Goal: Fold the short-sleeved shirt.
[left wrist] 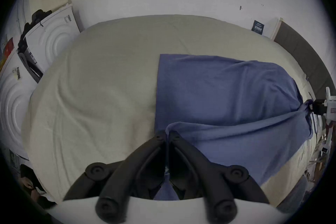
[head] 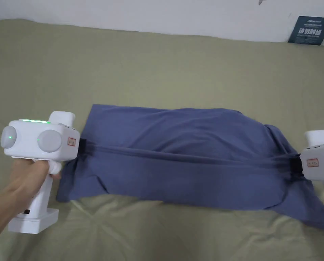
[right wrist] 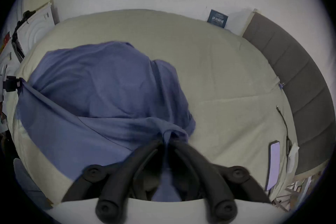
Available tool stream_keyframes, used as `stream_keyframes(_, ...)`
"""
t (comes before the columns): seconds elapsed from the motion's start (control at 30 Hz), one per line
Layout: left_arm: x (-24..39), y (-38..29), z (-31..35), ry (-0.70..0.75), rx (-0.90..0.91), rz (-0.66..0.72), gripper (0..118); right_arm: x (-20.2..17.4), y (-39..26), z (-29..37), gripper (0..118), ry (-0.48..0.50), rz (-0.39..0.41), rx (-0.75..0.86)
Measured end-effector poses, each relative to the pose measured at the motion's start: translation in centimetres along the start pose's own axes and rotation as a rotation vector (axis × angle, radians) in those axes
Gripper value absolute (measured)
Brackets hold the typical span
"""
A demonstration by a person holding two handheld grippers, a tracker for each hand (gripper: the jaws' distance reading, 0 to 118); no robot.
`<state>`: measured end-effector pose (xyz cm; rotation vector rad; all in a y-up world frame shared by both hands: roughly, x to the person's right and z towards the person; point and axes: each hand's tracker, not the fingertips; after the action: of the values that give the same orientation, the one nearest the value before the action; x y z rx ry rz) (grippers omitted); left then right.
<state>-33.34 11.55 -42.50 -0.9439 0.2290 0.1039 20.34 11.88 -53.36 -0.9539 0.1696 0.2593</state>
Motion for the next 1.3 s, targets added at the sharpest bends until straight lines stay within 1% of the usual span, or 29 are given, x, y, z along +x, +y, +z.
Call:
stream_keyframes(0.03, -0.1, -0.2, -0.3, -0.013, 0.006, 0.003, 49, 0.0, -0.2, -0.2, 88, 0.003, -0.019, -0.012)
stream_keyframes(0.07, -0.4, -0.4, -0.3, -0.043, 0.014, 0.012, 94, 0.2, -0.5, -0.2, 115, 0.009, -0.040, -0.015)
stream_keyframes(0.1, -0.6, -0.7, 0.0, -0.045, -0.018, 0.052, 118, 0.3, -1.2, 0.3, 113, 0.017, -0.061, 0.000)
stream_keyframes(0.13, -0.9, -1.3, 0.5, -0.035, -0.014, 0.064, 116, 0.6, -1.5, 1.4, 107, 0.028, -0.083, 0.061)
stream_keyframes(0.2, -1.5, -1.1, 3.0, -0.035, 0.038, 0.064, 104, 1.3, -2.3, 2.9, 106, 0.030, -0.087, 0.049)
stream_keyframes(0.27, -1.9, -2.9, 4.7, -0.034, 0.034, 0.066, 86, 1.9, -4.2, 5.2, 95, 0.013, -0.120, 0.082)
stream_keyframes(0.3, -2.1, -3.5, 5.6, -0.033, 0.043, 0.075, 58, 2.2, -5.0, 6.3, 65, 0.016, -0.135, 0.106)
stream_keyframes(0.33, -2.1, -3.9, 6.4, -0.032, 0.045, 0.079, 23, 2.5, -5.6, 7.2, 28, 0.020, -0.139, 0.116)
stream_keyframes(0.37, -2.2, -5.1, 6.2, -0.039, 0.040, 0.083, 0, 2.7, -6.2, 8.0, 0, 0.015, -0.158, 0.128)
stream_keyframes(0.43, -2.0, -6.4, 6.6, -0.056, 0.040, 0.089, 0, 2.8, -7.3, 9.0, 0, 0.006, -0.223, 0.172)
stream_keyframes(0.5, -1.2, -7.1, 6.9, -0.098, -0.011, 0.095, 0, 3.1, -7.9, 9.9, 0, 0.053, -0.210, 0.142)
stream_keyframes(0.6, -0.4, -7.5, 6.5, -0.095, -0.015, 0.106, 1, 3.2, -8.8, 10.0, 0, 0.042, -0.202, 0.147)
stream_keyframes(0.63, -0.2, -7.6, 6.1, -0.078, -0.024, 0.107, 13, 3.2, -8.8, 10.0, 0, 0.044, -0.201, 0.140)
stream_keyframes(0.67, -0.1, -7.6, 5.4, -0.077, -0.032, 0.101, 45, 3.2, -9.3, 9.5, 0, 0.055, -0.205, 0.130)
stream_keyframes(0.7, 0.2, -7.8, 4.7, -0.062, -0.072, 0.097, 106, 3.2, -9.4, 9.3, 0, 0.058, -0.210, 0.125)
stream_keyframes(0.73, 0.3, -7.9, 4.2, -0.063, -0.077, 0.099, 118, 3.1, -9.4, 9.2, 0, 0.064, -0.209, 0.119)
stream_keyframes(0.87, 0.0, -9.8, 3.1, -0.013, -0.078, 0.081, 103, 2.7, -9.7, 8.1, 0, 0.086, -0.200, 0.098)
stream_keyframes(0.9, 1.2, -8.7, 3.0, 0.001, -0.095, 0.060, 80, 2.6, -9.6, 7.9, 0, 0.088, -0.196, 0.093)
stream_keyframes(0.93, 1.5, -8.6, 3.0, -0.010, -0.094, 0.055, 47, 2.4, -9.9, 7.5, 1, 0.091, -0.191, 0.089)
stream_keyframes(0.97, 1.7, -8.8, 3.0, -0.013, -0.081, 0.051, 18, 2.4, -9.8, 7.3, 12, 0.095, -0.189, 0.084)
stream_keyframes(1.0, 1.8, -8.8, 3.2, -0.045, -0.051, 0.061, 11, 2.4, -9.6, 7.0, 63, 0.096, -0.190, 0.077)
stream_keyframes(1.03, 2.2, -8.2, 3.3, -0.032, -0.068, 0.057, 10, 2.5, -9.5, 6.6, 108, 0.101, -0.192, 0.068)
stream_keyframes(1.07, 2.4, -8.1, 3.1, -0.031, -0.071, 0.041, 10, 2.5, -9.7, 5.6, 117, 0.112, -0.188, 0.021)
stream_keyframes(1.1, 2.3, -8.0, 2.9, -0.033, -0.072, 0.030, 10, 2.5, -10.3, 5.2, 108, 0.092, -0.171, 0.071)
stream_keyframes(1.17, 2.1, -7.7, 2.9, -0.038, -0.079, 0.037, 10, 2.4, -10.1, 3.3, 105, 0.090, -0.156, 0.009)
stream_keyframes(1.2, 2.0, -7.6, 3.0, -0.042, -0.079, 0.045, 10, 2.4, -10.1, 2.5, 95, 0.088, -0.152, -0.022)
stream_keyframes(1.23, 2.0, -7.4, 2.9, -0.045, -0.080, 0.046, 10, 2.4, -10.3, 1.9, 66, 0.079, -0.148, -0.027)
stream_keyframes(1.27, 2.2, -7.2, 2.8, -0.045, -0.080, 0.045, 10, 2.5, -10.7, 1.5, 25, 0.077, -0.145, -0.020)
stream_keyframes(1.3, 2.0, -7.2, 3.2, -0.046, -0.079, 0.044, 10, 2.7, -11.0, 1.2, 4, 0.078, -0.144, -0.018)
